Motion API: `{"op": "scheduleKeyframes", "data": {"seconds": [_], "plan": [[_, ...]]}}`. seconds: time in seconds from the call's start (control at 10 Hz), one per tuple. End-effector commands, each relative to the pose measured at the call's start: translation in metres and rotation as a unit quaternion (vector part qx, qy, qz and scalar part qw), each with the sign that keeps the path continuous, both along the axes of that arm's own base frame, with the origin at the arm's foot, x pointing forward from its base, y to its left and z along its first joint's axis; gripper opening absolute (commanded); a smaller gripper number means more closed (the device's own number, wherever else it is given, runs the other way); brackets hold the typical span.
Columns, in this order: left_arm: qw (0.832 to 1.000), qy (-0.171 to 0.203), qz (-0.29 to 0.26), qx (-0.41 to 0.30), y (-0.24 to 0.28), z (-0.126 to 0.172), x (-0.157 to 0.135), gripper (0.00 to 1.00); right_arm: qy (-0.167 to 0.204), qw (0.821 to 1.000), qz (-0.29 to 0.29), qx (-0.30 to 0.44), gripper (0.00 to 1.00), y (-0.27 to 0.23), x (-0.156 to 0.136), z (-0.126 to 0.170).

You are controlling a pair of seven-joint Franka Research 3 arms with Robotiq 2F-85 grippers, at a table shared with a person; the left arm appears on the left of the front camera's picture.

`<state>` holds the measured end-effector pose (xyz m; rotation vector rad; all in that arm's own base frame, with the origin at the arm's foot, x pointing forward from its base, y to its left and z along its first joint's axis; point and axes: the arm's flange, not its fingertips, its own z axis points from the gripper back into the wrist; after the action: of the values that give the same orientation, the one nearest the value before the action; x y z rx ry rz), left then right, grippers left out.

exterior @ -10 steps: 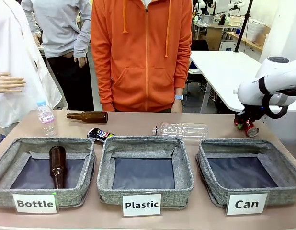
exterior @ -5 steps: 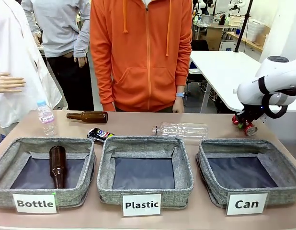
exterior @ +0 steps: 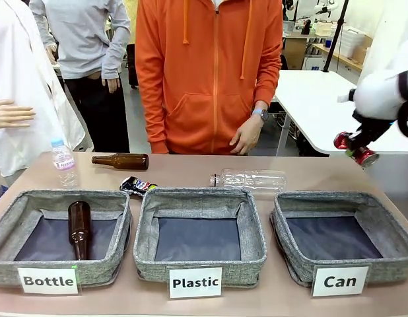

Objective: Sort the can waste into the basket.
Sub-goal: Pick up the can waste from the table and place it in the right Fabric basket.

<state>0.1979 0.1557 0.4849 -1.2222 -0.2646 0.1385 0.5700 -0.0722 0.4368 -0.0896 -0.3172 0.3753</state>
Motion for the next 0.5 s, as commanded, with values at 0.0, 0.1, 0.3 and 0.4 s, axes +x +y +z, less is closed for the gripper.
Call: {"op": "scheduleKeyframes", "data": {"seconds": [0.0,0.1,0.3,0.4], "plan": [[1.0,0.003,0.003,-0.001,0.0,-0.001,-0.002,1.0,0.023,0.988,0.146,0.038,0.2,0.004,-0.098,0.043],[1.0,0.003,0.003,-0.001,0.0,-0.001,-0.002,1.0,0.042,0.975,0.214,0.042,0.2,0.012,-0.126,0.046],[1.0,0.003,0.003,-0.001,0.0,-0.001,-0.002,1.0,0.09,0.91,0.401,0.05,0.2,0.034,-0.173,0.036],[1.0,0.003,0.003,-0.001,0.0,-0.001,-0.002,1.0,0.112,0.876,0.466,0.046,0.2,0.04,-0.187,0.031]]}}
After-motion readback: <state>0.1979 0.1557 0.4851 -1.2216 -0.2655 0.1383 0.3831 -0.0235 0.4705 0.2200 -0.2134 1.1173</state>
